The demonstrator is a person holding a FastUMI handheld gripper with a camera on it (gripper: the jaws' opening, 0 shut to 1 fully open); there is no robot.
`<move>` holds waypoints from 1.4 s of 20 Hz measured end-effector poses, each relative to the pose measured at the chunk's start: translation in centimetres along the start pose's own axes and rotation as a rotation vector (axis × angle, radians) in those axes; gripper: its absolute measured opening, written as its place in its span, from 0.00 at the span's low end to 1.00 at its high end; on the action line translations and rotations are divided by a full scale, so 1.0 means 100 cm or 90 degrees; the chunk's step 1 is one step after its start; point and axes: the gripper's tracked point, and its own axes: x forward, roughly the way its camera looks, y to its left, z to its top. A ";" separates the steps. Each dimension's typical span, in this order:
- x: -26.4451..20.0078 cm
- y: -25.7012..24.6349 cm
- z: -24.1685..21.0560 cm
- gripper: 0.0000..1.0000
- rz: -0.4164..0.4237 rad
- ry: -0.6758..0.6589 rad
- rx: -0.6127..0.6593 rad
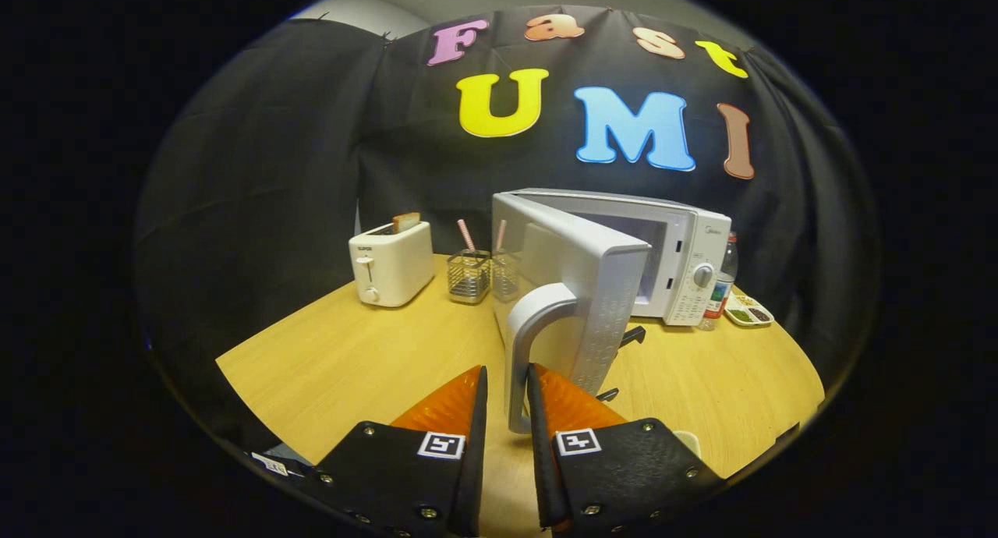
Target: Open the microwave, put the food inside, and close the microwave door.
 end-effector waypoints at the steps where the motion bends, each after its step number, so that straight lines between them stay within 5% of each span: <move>1: 0.000 0.010 0.000 0.28 0.008 0.000 -0.003; 10: 0.008 0.099 0.011 0.29 0.110 -0.003 -0.010; 16: -0.038 0.120 0.068 0.35 0.185 -0.091 0.017; 17: -0.048 0.116 0.079 0.60 0.188 -0.112 0.021; 19: -0.067 0.093 0.096 0.89 0.171 -0.153 0.025; 20: -0.073 0.079 0.101 0.95 0.153 -0.169 0.027; 28: -0.086 -0.040 0.070 0.98 -0.013 -0.163 0.027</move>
